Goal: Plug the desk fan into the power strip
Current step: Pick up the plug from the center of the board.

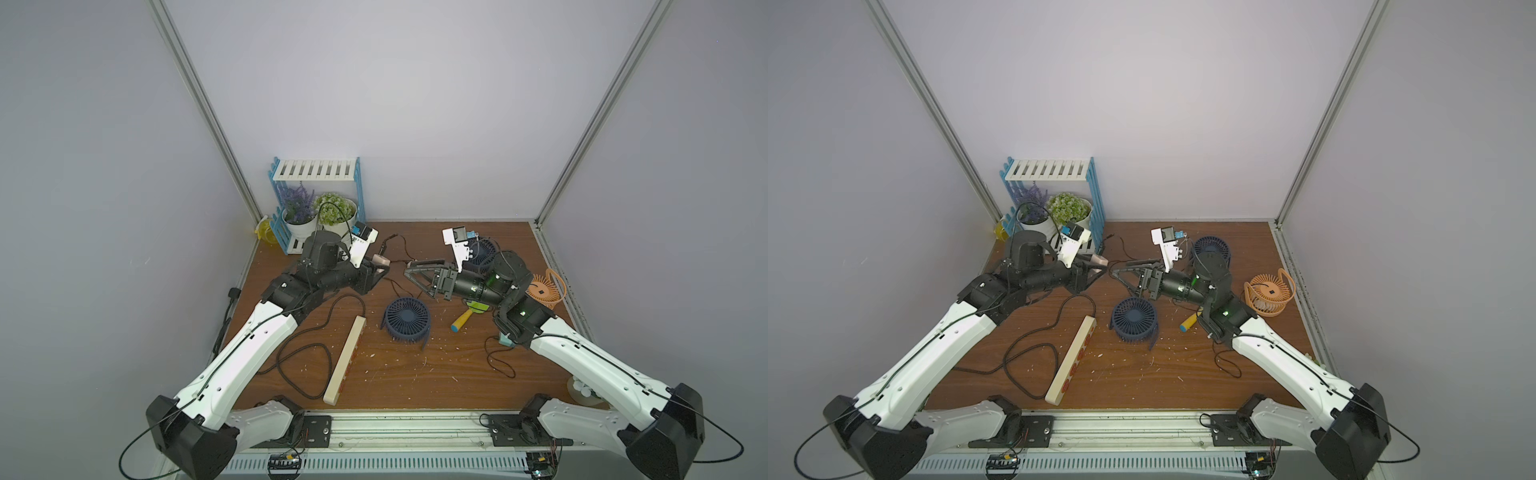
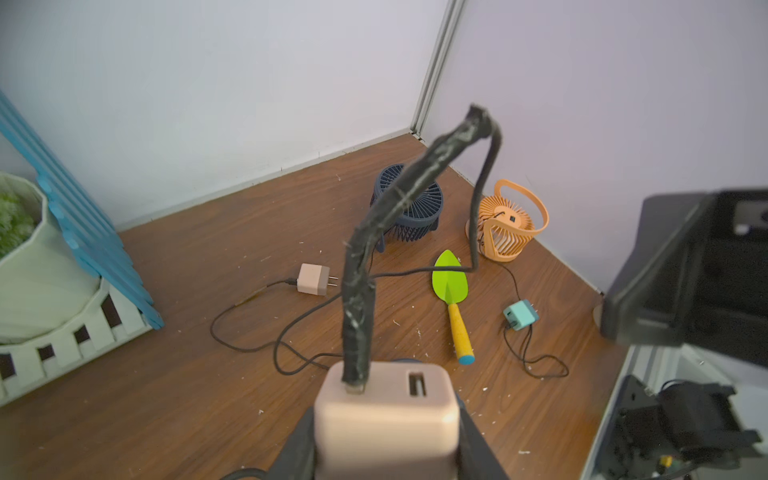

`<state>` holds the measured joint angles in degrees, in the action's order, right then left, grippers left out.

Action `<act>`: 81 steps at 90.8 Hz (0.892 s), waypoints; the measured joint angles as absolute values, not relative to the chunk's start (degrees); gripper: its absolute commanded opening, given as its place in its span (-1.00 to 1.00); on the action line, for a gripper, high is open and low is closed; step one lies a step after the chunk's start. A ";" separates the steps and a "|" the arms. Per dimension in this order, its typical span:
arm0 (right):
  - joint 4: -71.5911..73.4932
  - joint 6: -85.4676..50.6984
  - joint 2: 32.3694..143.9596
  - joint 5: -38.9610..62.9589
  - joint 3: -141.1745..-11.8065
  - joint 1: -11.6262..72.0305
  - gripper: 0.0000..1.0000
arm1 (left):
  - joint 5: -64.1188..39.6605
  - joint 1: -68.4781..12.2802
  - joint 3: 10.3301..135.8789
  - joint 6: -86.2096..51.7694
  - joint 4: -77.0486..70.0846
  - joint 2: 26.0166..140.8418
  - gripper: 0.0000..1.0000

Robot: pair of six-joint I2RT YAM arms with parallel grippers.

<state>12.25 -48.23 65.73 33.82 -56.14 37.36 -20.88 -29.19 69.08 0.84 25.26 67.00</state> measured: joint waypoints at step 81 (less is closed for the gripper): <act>-8.34 -43.24 71.83 33.80 -61.04 40.86 -0.01 | -16.29 -39.22 62.41 25.36 24.62 62.35 -0.49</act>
